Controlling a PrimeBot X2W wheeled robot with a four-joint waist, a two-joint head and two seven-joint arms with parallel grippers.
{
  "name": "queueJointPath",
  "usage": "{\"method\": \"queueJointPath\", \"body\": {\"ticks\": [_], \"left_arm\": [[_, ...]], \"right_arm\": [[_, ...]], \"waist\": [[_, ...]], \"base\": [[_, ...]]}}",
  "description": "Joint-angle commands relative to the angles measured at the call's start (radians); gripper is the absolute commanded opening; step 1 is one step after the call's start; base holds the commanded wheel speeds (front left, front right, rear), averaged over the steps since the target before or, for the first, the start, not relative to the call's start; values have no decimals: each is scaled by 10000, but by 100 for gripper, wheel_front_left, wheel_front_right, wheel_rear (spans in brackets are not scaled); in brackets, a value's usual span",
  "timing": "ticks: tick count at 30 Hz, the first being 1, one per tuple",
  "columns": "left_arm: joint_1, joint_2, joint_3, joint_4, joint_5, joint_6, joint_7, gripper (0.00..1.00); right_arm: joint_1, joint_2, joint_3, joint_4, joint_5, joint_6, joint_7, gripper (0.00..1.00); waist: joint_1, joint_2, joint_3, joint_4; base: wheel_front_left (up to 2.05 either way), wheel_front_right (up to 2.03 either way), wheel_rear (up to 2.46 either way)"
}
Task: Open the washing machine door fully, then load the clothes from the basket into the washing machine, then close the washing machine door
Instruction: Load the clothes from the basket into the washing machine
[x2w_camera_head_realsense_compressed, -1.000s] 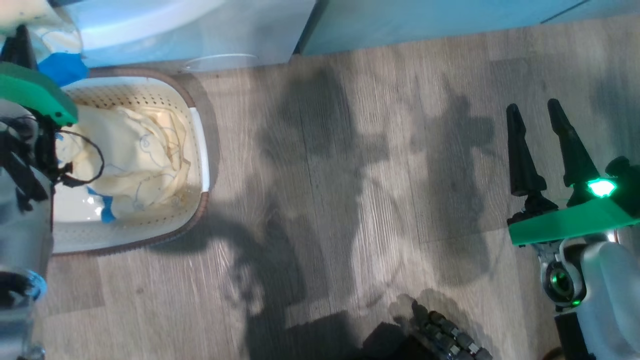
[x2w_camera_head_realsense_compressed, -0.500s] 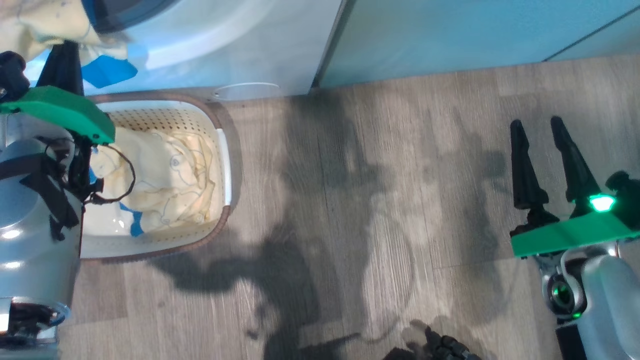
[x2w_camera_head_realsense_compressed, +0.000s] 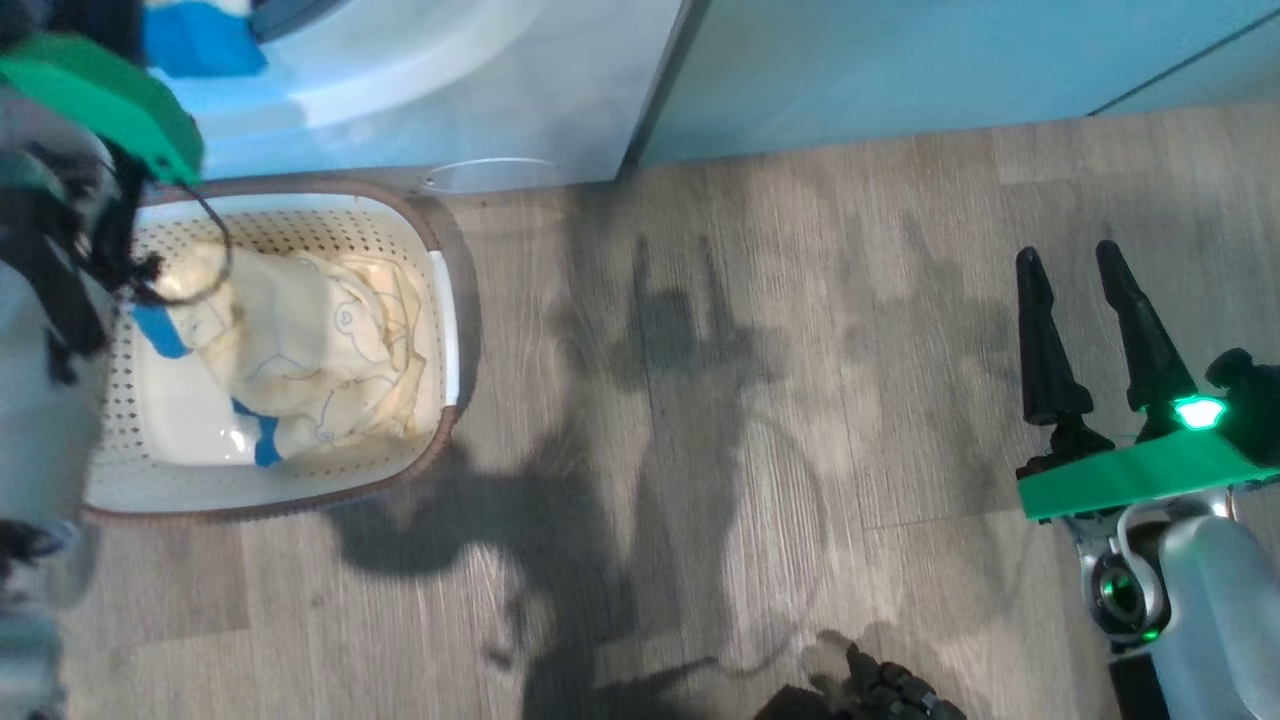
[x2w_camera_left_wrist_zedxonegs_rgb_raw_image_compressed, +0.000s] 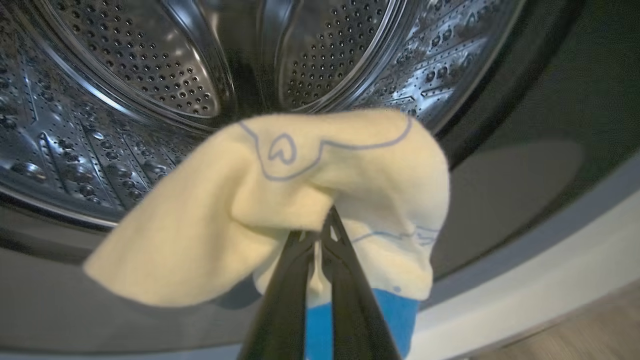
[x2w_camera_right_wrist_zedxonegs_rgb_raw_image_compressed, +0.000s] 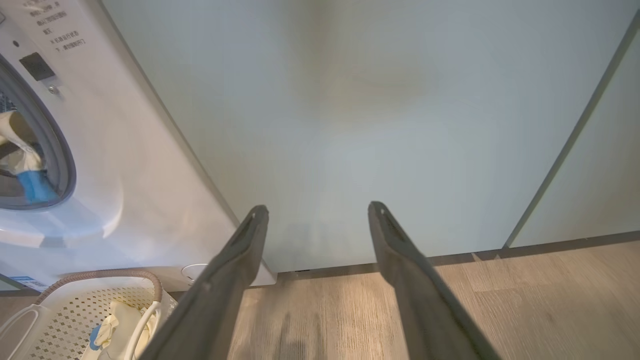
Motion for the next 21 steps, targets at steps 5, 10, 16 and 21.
{"method": "queueJointPath", "body": {"ticks": [5,10,16,21], "left_arm": [[-1060,1033,-11,50,-209,-4,444,0],[-2099,1398,-316,441,-300,-4,931,0],[-3480,1738,-667,940,55,28,1346,0],[-4725,1902,-932,1356,423,178,1482,0]], "right_arm": [[-184,-14,271,-350,170,16,-65,100],[-359,-14,356,-385,353,16,-65,100],[-708,-14,462,-448,583,16,-65,100],[-1024,-14,576,-493,736,16,-65,100]], "waist": [[1,0,327,-192],[1,0,775,-306],[1,0,1441,-473],[1,0,1990,-625]], "base": [[0,0,0],[0,0,0],[0,0,0],[0,0,0]]}}
